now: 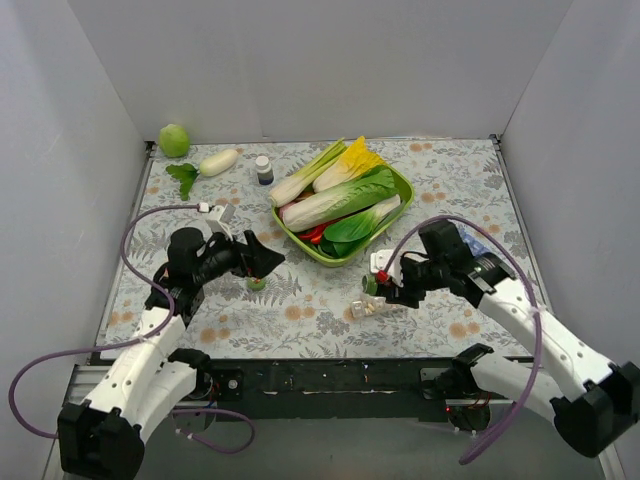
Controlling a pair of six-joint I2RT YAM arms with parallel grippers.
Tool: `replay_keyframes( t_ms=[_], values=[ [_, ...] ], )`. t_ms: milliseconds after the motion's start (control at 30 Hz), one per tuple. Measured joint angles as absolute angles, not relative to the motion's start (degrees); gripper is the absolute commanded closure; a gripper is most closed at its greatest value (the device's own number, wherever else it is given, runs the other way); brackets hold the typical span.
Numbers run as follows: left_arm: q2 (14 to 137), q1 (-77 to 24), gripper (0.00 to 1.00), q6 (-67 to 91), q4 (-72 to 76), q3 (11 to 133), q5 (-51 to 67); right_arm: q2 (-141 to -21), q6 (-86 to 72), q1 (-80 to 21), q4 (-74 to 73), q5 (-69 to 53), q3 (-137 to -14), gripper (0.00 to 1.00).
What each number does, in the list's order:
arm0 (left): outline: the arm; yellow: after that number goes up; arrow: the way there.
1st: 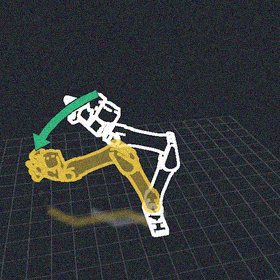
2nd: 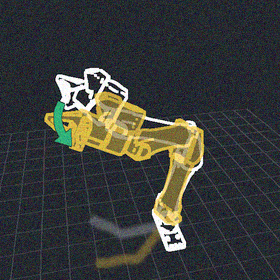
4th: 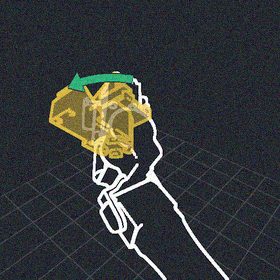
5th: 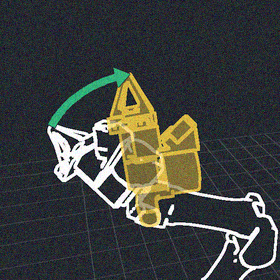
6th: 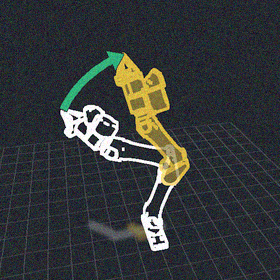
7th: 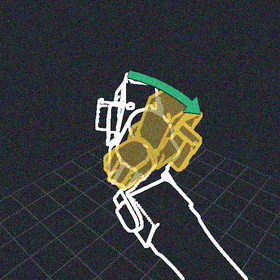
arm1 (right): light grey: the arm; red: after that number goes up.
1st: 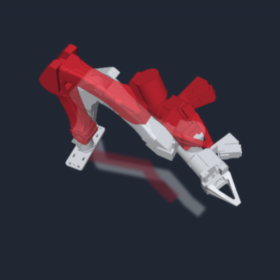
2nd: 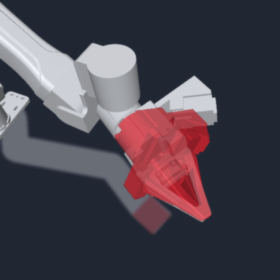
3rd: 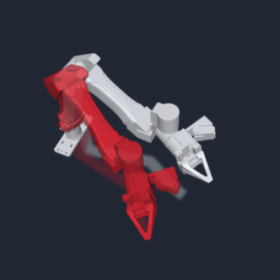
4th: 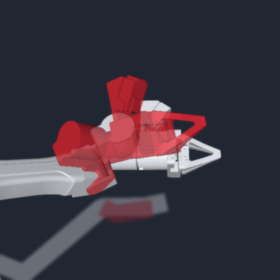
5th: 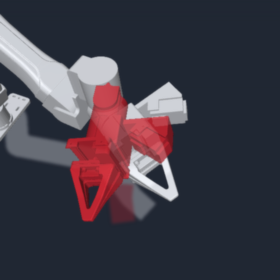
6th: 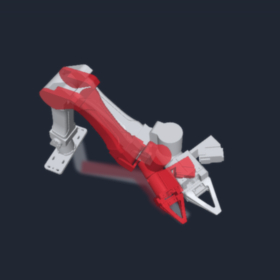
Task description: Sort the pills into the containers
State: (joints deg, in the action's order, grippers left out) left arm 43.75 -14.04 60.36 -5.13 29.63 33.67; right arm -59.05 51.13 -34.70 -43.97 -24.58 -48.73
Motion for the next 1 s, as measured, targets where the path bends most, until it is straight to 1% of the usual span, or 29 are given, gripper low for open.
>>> replay_keyframes(
  t_ms=[100, 167, 233, 300, 433, 500, 700, 833, 867, 900, 1000],
  values=[
    [47.9, -14.0, 0.02, 63.5, -8.8, 33.0, 30.3, -50.7, 47.6, -32.8, -37.7, -32.2, -45.5, 0.99],
    [50.0, -14.0, 0.02, 65.4, -11.4, 34.7, 27.4, -44.7, 40.4, -31.5, -29.4, -36.9, -42.0, 0.99],
    [52.2, -14.0, 0.03, 67.4, -14.4, 36.0, 23.9, -39.5, 32.6, -30.9, -18.5, -39.1, -37.6, 0.99],
    [55.2, -14.0, 0.05, 69.7, -17.3, 36.6, 21.0, -35.2, 20.6, -30.7, -4.1, -39.7, -32.4, 0.99],
    [61.3, -14.5, 0.05, 73.2, -22.6, 36.7, 15.6, -35.2, 2.9, -30.5, 15.7, -40.6, -28.3, 0.99],
    [63.8, -15.8, 0.05, 74.3, -24.8, 36.7, 12.5, -36.2, -2.1, -30.5, 22.1, -40.7, -27.6, 0.99],
    [73.6, -23.7, 0.06, 76.8, -28.7, 40.0, 1.5, -35.7, -4.7, -30.5, 24.8, -40.8, -26.5, 0.99],
    [79.8, -27.9, 0.11, 78.8, -30.7, 42.2, -6.0, -34.8, -4.5, -30.5, 23.9, -40.9, -25.4, 0.99],
    [80.5, -28.4, 0.18, 79.3, -31.2, 42.4, -7.7, -34.7, -4.3, -30.5, 23.4, -40.9, -25.3, 0.99],
    [80.8, -28.7, 0.22, 79.6, -31.6, 42.7, -9.3, -34.7, -4.3, -30.5, 23.0, -40.9, -25.3, 0.99],
    [81.3, -28.7, 0.23, 80.5, -32.6, 43.6, -13.4, -34.3, -4.1, -30.5, 22.5, -41.0, -25.2, 0.99]
  ],
)
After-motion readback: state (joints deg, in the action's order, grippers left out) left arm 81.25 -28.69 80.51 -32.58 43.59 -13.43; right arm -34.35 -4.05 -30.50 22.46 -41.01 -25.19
